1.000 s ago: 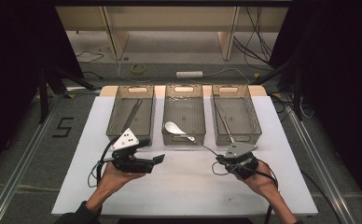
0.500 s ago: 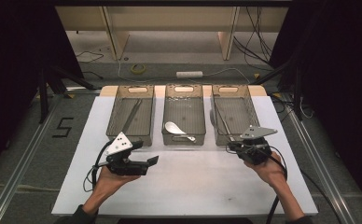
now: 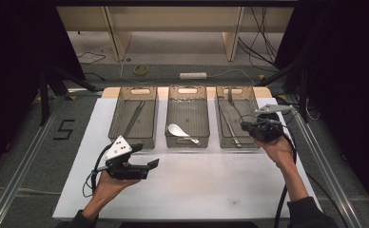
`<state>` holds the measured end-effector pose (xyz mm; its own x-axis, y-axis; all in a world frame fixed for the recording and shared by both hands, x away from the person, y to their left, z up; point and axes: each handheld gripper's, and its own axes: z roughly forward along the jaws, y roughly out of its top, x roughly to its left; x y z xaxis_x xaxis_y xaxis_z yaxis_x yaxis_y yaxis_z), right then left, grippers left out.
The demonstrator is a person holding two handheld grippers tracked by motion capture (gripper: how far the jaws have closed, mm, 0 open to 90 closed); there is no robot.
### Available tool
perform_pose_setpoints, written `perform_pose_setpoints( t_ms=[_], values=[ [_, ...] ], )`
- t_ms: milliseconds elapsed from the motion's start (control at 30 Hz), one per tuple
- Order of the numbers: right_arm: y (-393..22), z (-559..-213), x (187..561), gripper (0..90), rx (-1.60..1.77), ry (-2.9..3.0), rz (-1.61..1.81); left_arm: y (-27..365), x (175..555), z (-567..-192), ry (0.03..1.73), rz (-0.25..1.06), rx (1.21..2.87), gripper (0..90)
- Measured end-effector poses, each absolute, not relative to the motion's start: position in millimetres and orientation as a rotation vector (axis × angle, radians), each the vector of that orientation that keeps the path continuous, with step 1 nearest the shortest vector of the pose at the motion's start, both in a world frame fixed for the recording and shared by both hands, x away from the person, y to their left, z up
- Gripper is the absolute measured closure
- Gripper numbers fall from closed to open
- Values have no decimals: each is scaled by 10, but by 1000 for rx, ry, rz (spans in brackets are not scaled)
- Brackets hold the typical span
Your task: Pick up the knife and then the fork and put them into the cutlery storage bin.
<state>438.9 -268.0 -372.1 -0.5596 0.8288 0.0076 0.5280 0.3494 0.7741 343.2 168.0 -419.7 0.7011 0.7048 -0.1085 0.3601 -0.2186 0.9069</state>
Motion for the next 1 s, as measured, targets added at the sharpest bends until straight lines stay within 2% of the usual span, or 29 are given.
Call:
perform_pose_setpoints(
  t_ms=[233, 600, 1000],
  values=[
    [-2684, -3683, 4664, 874, 1273, 2209, 1048, 1690, 3412, -4198, 831, 408, 1817, 157],
    [-2633, -3853, 4970, 873, 1405, 2195, 964, 1689, 3395, -4199, 823, 419, 1816, 156],
    [-2672, -4057, 5083, 871, 1516, 2209, 871, 1690, 3391, -4192, 819, 425, 1810, 156]
  ],
)
